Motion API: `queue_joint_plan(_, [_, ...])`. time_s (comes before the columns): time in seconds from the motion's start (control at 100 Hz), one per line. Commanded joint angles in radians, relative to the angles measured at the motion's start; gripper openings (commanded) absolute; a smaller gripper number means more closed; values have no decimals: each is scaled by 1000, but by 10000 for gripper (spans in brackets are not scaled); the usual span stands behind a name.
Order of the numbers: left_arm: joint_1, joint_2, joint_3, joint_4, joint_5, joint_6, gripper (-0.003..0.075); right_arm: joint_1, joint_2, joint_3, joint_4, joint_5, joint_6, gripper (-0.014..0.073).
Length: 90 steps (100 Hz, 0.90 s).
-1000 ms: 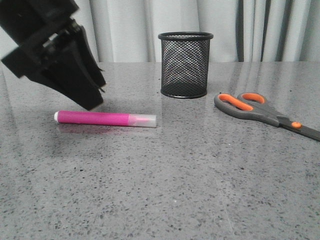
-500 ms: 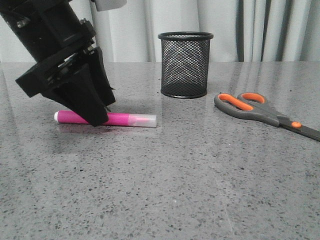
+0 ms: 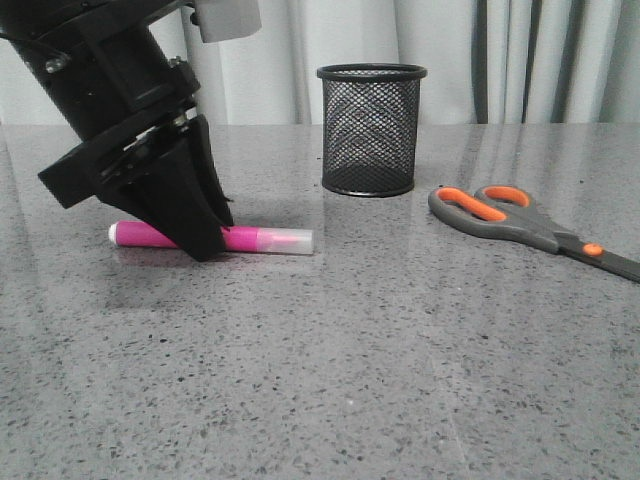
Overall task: Put pen and scissors into bin
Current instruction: 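Lift the pink highlighter with the left gripper toward the mesh cup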
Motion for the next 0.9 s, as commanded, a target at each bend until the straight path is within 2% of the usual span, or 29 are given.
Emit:
queue_joint_plan(0.0, [-9, -27, -21, 5, 1, 4, 35, -9, 1, -38, 9, -59, -11, 356])
queue_joint_plan(0.05, [-9, -27, -23, 10, 9, 4, -18, -9, 1, -38, 9, -59, -11, 356])
queue_joint_plan(0.2, [-9, -36, -56, 9, 49, -10, -19, -9, 1, -38, 9, -59, -11, 356])
queue_joint_plan(0.49, [-9, -105, -240, -46, 54, -197, -19, -9, 1, -38, 9, -59, -11, 356])
queue_joint_plan(0.63, [-9, -107, -287, -247, -4, -210, -19, -9, 1, -38, 10, -57, -11, 356])
queue_joint_plan(0.81, [-10, -91, -287, -562, -226, -199, -19, -9, 1, -38, 10, -41, -11, 356])
queue_joint_plan(0.89, [-10, -70, -287, -717, -312, -128, -19, -9, 1, -38, 11, -36, -11, 356])
